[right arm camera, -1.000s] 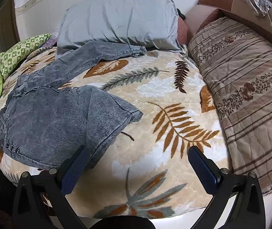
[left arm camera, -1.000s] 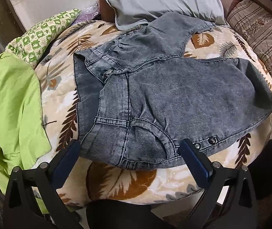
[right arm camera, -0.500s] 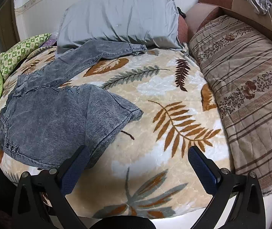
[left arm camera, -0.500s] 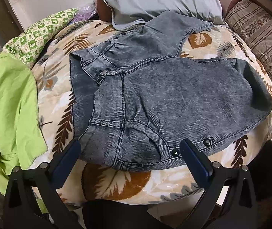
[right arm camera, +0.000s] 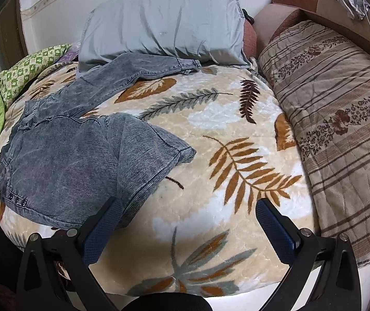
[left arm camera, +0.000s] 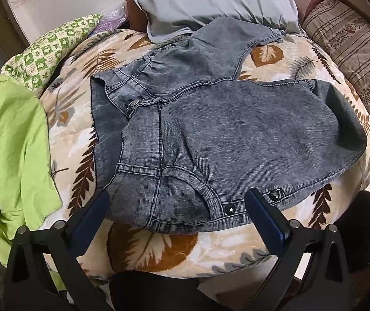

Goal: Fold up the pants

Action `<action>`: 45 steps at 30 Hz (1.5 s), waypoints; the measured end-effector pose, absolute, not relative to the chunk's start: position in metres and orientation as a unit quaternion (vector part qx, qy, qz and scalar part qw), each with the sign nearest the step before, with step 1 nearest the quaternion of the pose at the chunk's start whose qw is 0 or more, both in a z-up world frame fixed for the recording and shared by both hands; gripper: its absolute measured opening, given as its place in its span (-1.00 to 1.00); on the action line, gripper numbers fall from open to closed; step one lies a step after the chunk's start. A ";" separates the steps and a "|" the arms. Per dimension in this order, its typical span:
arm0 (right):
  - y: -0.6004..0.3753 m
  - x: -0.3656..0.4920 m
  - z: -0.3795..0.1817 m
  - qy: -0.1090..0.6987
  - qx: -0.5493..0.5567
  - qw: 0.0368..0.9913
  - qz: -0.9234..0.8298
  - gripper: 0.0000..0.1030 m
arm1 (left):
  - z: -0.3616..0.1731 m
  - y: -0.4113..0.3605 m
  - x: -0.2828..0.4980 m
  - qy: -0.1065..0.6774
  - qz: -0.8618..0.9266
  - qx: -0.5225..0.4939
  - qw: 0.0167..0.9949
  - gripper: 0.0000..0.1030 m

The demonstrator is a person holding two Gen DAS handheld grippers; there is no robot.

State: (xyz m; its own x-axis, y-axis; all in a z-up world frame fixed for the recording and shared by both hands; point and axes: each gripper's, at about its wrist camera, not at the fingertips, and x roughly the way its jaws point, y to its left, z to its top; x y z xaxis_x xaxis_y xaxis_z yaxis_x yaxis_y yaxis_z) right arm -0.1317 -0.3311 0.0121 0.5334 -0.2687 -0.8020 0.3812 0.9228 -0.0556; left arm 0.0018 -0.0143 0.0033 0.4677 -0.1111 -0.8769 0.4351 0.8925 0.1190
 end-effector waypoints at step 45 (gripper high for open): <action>-0.416 -0.048 -0.071 0.437 0.414 0.797 -0.055 0.97 | -0.062 0.076 0.039 0.637 -0.121 -0.150 0.746 1.00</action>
State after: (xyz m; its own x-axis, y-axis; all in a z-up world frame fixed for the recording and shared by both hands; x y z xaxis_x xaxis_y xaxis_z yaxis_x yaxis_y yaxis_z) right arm -0.0483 -0.4159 -0.0711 0.6128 0.2732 -0.7415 0.4499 0.6509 0.6115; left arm 0.0391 0.0760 -0.0618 0.1590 -0.3711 -0.9149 -0.0107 0.9260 -0.3774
